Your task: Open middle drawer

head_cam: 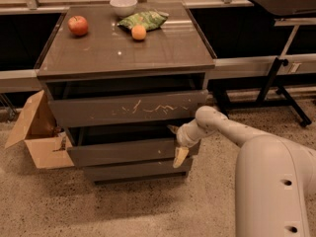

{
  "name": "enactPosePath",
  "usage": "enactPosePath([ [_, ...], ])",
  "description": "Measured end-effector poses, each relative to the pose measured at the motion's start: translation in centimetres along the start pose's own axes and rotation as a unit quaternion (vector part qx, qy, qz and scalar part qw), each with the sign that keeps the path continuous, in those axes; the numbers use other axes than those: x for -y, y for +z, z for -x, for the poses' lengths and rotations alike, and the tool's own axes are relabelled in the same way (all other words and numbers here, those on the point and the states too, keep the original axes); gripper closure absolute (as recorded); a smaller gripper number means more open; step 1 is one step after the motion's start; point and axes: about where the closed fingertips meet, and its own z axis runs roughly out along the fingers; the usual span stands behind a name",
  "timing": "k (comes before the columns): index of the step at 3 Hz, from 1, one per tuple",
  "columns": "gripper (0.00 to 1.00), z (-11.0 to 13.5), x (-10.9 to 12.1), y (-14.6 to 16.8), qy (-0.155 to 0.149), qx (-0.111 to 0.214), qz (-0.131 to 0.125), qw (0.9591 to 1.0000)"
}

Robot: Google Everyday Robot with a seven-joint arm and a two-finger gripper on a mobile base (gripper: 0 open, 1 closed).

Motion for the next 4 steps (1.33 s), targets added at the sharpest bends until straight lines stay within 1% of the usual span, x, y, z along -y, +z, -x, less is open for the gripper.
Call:
enactPosePath([
  [1, 0.0, 0.4, -1.4, 0.3, 0.001, -0.013, 0.023, 0.9996],
  [2, 0.27, 1.9, -3.6, 0.1, -0.016, 0.006, 0.048, 0.9987],
  [3, 0.5, 3.4, -5.3, -0.5, -0.037, 0.023, 0.063, 0.9971],
  [4, 0.73, 4.5, -6.6, -1.2, -0.051, 0.039, 0.072, 0.9954],
])
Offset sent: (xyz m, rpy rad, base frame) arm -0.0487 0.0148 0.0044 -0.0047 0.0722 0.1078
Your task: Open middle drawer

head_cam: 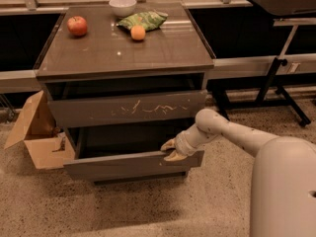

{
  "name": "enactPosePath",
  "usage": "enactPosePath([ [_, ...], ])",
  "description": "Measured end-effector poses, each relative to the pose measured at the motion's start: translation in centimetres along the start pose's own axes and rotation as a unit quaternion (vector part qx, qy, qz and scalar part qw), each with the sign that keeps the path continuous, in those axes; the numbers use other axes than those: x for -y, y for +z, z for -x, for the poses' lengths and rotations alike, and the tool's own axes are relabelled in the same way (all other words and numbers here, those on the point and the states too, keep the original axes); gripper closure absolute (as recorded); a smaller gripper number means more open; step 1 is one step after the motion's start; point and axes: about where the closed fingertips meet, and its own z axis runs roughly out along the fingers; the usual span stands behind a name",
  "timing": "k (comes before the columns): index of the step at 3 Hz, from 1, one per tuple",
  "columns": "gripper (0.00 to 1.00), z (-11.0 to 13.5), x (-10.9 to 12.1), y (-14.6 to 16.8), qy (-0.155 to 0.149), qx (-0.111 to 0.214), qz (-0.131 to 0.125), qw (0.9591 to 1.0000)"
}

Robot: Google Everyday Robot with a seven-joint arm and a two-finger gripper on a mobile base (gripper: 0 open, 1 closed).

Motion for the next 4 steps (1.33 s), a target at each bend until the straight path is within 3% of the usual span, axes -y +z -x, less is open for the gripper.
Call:
enactPosePath([
  [1, 0.96, 1.6, -1.4, -0.6, -0.014, 0.02, 0.01, 0.9996],
  [2, 1.0, 2.0, -3.2, -0.6, -0.007, 0.074, 0.021, 0.997],
  [3, 1.0, 2.0, -3.9, -0.5, -0.001, 0.1, 0.019, 0.9948],
  [4, 0.83, 2.0, -3.9, -0.5, -0.001, 0.1, 0.02, 0.9948],
])
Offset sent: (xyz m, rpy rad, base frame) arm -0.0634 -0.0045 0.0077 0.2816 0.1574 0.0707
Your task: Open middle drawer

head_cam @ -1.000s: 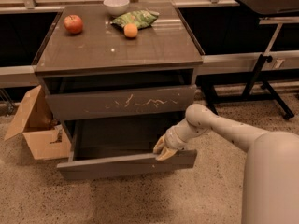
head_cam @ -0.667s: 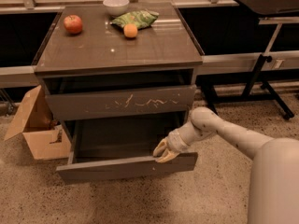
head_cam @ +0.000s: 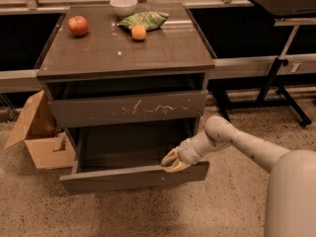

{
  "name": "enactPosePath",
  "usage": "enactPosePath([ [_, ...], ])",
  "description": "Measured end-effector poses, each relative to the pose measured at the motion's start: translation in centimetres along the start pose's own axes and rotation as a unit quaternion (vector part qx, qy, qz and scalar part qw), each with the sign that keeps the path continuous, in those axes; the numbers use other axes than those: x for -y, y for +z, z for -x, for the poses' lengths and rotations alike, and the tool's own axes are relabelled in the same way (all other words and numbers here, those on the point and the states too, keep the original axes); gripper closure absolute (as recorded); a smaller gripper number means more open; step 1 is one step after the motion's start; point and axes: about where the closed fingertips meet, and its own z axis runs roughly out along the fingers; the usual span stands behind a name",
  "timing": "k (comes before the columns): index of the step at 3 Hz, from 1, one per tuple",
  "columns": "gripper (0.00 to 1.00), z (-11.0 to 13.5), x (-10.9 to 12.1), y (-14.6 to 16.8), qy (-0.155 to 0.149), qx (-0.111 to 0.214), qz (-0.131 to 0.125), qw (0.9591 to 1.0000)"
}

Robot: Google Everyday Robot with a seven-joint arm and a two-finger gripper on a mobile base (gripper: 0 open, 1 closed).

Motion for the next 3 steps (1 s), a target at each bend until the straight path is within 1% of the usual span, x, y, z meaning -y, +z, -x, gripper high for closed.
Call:
enactPosePath([
  [1, 0.52, -0.1, 0.1, 0.1, 0.0, 0.002, 0.002, 1.0],
  [2, 0.29, -0.3, 0.2, 0.1, 0.0, 0.006, 0.008, 1.0],
  [3, 0.0, -1.3, -1.3, 1.1, 0.024, 0.017, 0.018, 0.9994],
])
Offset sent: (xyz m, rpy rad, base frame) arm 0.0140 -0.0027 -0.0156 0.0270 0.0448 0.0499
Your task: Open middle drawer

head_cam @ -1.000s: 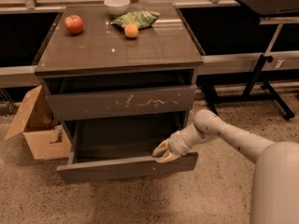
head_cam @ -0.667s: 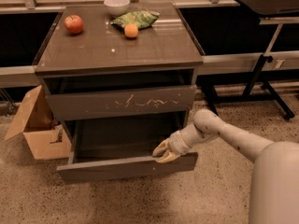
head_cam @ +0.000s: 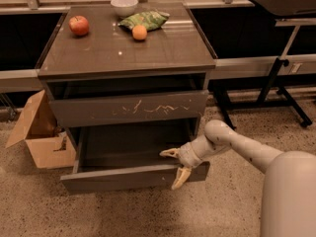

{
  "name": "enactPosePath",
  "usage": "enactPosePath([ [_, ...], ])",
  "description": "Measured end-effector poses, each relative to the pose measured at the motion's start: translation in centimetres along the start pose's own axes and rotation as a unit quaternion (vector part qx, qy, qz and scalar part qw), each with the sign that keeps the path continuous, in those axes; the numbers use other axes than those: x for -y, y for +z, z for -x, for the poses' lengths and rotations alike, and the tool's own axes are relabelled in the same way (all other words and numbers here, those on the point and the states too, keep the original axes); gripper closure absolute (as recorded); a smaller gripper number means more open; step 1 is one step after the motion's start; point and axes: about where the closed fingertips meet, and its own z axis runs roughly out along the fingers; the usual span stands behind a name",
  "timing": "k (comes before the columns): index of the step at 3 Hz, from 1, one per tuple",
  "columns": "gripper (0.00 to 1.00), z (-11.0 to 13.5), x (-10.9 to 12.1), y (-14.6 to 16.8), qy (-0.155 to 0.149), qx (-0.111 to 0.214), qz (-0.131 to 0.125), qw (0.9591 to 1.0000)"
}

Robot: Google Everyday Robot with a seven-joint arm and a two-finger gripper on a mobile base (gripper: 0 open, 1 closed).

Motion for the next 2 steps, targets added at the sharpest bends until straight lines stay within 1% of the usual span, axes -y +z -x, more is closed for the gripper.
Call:
enactPosePath([
  [2, 0.0, -0.4, -3.6, 0.9, 0.039, 0.012, -0.002, 0.9992],
])
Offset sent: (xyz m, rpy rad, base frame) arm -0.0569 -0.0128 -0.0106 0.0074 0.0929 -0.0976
